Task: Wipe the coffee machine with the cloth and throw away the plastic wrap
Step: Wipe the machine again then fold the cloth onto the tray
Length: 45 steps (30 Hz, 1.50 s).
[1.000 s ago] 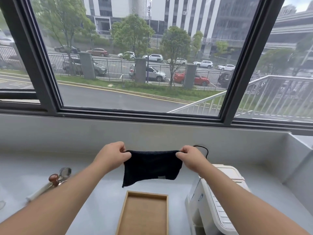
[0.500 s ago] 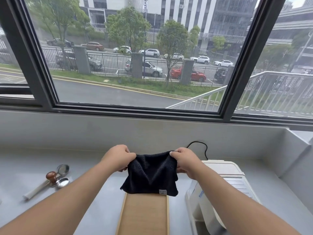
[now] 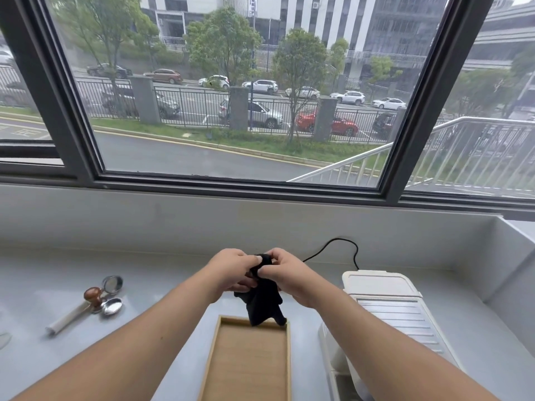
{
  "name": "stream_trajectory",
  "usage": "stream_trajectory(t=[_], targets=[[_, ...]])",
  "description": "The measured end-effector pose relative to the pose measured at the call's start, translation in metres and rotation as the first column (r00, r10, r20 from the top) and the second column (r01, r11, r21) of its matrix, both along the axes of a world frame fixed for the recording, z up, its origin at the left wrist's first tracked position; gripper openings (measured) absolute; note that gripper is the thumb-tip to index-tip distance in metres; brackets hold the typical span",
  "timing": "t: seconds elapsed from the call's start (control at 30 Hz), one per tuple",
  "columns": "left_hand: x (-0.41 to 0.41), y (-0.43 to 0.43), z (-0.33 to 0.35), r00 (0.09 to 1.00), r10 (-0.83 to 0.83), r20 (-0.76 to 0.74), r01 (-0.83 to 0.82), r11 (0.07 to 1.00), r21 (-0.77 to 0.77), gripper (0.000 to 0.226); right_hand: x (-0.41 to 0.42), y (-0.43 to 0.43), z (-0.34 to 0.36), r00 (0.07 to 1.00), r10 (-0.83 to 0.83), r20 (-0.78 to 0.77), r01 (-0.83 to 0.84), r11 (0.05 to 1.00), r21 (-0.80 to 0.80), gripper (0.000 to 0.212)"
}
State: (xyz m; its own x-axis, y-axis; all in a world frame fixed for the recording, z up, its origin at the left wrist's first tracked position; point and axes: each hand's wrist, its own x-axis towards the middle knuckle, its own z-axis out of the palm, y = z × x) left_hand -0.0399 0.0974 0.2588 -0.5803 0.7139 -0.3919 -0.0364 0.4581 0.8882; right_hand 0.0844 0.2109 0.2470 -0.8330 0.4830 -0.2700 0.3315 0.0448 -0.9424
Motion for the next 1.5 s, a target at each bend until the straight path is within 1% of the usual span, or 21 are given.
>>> stream_trajectory(t=[0.07, 0.1, 0.17, 0.2, 0.27, 0.33, 0.4, 0.47, 0.53, 0.6, 0.63, 0.67, 0.73, 0.83, 1.0, 1.07, 1.2, 1.27, 1.33, 1.4, 1.5], targets=[[0.001, 0.000, 0.000, 0.999, -0.005, 0.040, 0.004, 1.000, 0.025, 0.024, 0.002, 0.000, -0.002, 0.998, 0.049, 0.041, -0.051, 0.997, 0.059, 0.050], [0.002, 0.000, -0.001, 0.998, -0.015, 0.062, 0.013, 0.999, 0.036, 0.022, 0.003, 0.000, -0.004, 0.995, 0.062, 0.075, -0.071, 0.989, 0.128, 0.051], [0.003, 0.000, -0.002, 0.993, -0.053, 0.103, 0.047, 0.997, 0.064, 0.021, 0.003, 0.001, -0.007, 0.992, 0.034, 0.120, -0.068, 0.955, 0.289, 0.041], [0.003, 0.000, -0.003, 0.991, -0.071, 0.109, 0.063, 0.995, 0.078, 0.021, 0.002, 0.001, -0.009, 0.993, 0.003, 0.117, -0.042, 0.941, 0.336, 0.035], [0.002, -0.001, -0.004, 0.995, -0.071, 0.071, 0.064, 0.993, 0.101, 0.023, 0.002, 0.001, -0.011, 0.996, -0.043, 0.080, 0.014, 0.945, 0.326, 0.028], [-0.001, -0.002, -0.007, 0.999, -0.028, -0.040, 0.032, 0.993, 0.117, 0.031, 0.003, 0.001, -0.011, 0.996, -0.063, 0.064, 0.042, 0.957, 0.287, 0.028], [-0.005, -0.008, -0.010, 0.982, -0.008, -0.188, 0.028, 0.994, 0.104, 0.048, 0.006, 0.002, -0.011, 0.996, -0.075, 0.043, 0.062, 0.966, 0.251, 0.030], [-0.012, -0.014, -0.017, 0.964, -0.051, -0.263, 0.068, 0.996, 0.058, 0.081, 0.009, 0.003, -0.011, 0.995, -0.095, 0.003, 0.093, 0.980, 0.174, 0.030], [-0.019, -0.019, -0.023, 0.970, -0.120, -0.212, 0.122, 0.993, -0.005, 0.113, 0.012, 0.004, -0.009, 0.993, -0.113, -0.033, 0.116, 0.991, 0.072, 0.032], [-0.021, -0.023, -0.027, 0.975, -0.192, -0.109, 0.188, 0.981, -0.042, 0.128, 0.014, 0.006, -0.007, 0.990, -0.117, -0.072, 0.117, 0.993, -0.006, 0.031], [-0.021, -0.025, -0.029, 0.976, -0.213, -0.053, 0.211, 0.977, -0.036, 0.126, 0.015, 0.008, -0.007, 0.989, -0.119, -0.091, 0.115, 0.993, -0.040, 0.030], [-0.020, -0.026, -0.031, 0.974, -0.224, -0.007, 0.224, 0.974, -0.022, 0.116, 0.017, 0.009, -0.006, 0.987, -0.116, -0.108, 0.108, 0.991, -0.073, 0.028], [-0.017, -0.026, -0.031, 0.969, -0.240, 0.060, 0.241, 0.971, -0.001, 0.089, 0.019, 0.012, -0.005, 0.986, -0.102, -0.134, 0.085, 0.988, -0.130, 0.025], [-0.013, -0.025, -0.029, 0.974, -0.217, 0.070, 0.215, 0.976, 0.030, 0.055, 0.020, 0.016, -0.004, 0.982, -0.108, -0.153, 0.079, 0.980, -0.184, 0.022], [-0.009, -0.016, -0.026, 0.990, -0.127, 0.060, 0.116, 0.980, 0.159, 0.023, 0.021, 0.014, -0.006, 0.964, -0.209, -0.163, 0.161, 0.951, -0.265, 0.022], [-0.006, -0.011, -0.023, 0.996, -0.078, 0.033, 0.071, 0.982, 0.173, 0.019, 0.022, 0.012, -0.007, 0.965, -0.217, -0.149, 0.169, 0.945, -0.281, 0.024], [0.000, -0.003, -0.020, 0.999, 0.010, 0.033, -0.016, 0.977, 0.212, 0.018, 0.024, 0.010, -0.009, 0.985, -0.162, -0.049, 0.144, 0.953, -0.268, 0.027], [0.002, 0.001, -0.021, 0.996, 0.040, 0.080, -0.056, 0.974, 0.218, 0.020, 0.026, 0.010, -0.012, 0.991, -0.120, -0.051, 0.100, 0.952, -0.289, 0.034], [0.003, 0.002, -0.024, 0.984, 0.051, 0.169, -0.088, 0.973, 0.216, 0.024, 0.026, 0.011, -0.019, 0.992, -0.100, -0.076, 0.073, 0.949, -0.306, 0.042], [0.000, 0.000, -0.030, 0.971, 0.031, 0.238, -0.083, 0.974, 0.212, 0.031, 0.023, 0.013, -0.028, 0.986, -0.142, -0.086, 0.108, 0.941, -0.322, 0.047], [-0.003, -0.005, -0.043, 0.970, -0.028, 0.243, -0.013, 0.986, 0.164, 0.043, 0.017, 0.017, -0.041, 0.963, -0.247, -0.104, 0.202, 0.923, -0.327, 0.046]])
